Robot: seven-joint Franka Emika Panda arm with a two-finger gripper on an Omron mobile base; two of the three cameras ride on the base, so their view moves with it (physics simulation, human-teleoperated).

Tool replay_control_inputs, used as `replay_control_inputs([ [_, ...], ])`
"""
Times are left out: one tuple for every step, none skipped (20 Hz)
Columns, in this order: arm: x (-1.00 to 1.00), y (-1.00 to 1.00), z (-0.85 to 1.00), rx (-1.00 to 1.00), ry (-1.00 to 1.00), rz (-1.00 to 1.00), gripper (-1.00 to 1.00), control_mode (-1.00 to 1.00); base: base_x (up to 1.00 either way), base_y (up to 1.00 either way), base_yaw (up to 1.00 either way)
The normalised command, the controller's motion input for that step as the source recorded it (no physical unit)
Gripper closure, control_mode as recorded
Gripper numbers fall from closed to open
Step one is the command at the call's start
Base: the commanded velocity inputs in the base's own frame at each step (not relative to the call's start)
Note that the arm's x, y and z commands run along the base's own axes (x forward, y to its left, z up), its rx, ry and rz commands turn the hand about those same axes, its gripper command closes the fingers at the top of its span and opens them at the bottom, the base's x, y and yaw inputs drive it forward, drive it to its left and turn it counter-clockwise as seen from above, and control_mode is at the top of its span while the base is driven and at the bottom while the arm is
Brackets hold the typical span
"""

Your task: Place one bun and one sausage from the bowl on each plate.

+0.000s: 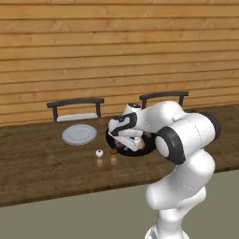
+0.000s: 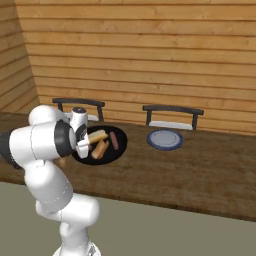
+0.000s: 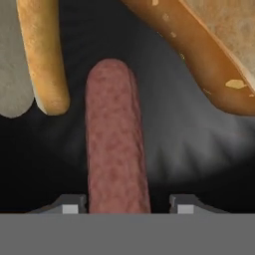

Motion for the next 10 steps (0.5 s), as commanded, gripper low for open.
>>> replay_control_inputs([
  [0.05, 0.00, 0.00, 0.00, 0.02, -0.03, 1.00, -1.00, 0.00, 0.00, 0.00],
  [0.03, 0.00, 0.00, 0.00, 0.03, -0.03, 1.00, -1.00, 0.00, 0.00, 0.00],
  [0.01, 0.00, 0.00, 0.00, 0.02, -0.05, 1.00, -1.00, 0.00, 0.00, 0.00],
  [0.00, 0.00, 0.20, 0.01, 0.01, -0.05, 1.00, -1.00, 0.00, 0.00, 0.00],
  [0.00, 0.00, 0.27, 0.00, 0.00, -0.05, 1.00, -1.00, 0.00, 0.00, 0.00],
  [-0.11, 0.00, 0.64, 0.03, 0.00, -0.02, 1.00, -1.00, 0.00, 0.00, 0.00],
  [-0.35, 0.00, 0.91, 0.04, 0.00, -0.02, 1.00, -1.00, 0.00, 0.00, 0.00],
  [-0.57, 0.07, 1.00, 0.04, -0.03, 0.00, 1.00, -1.00, 0.00, 0.00, 0.00],
  [-0.61, 0.19, 1.00, 0.01, -0.07, 0.00, 1.00, -1.00, 0.00, 0.00, 0.00],
  [-0.65, 0.33, 1.00, 0.00, -0.12, 0.00, 1.00, -1.00, 0.00, 0.00, 0.00],
])
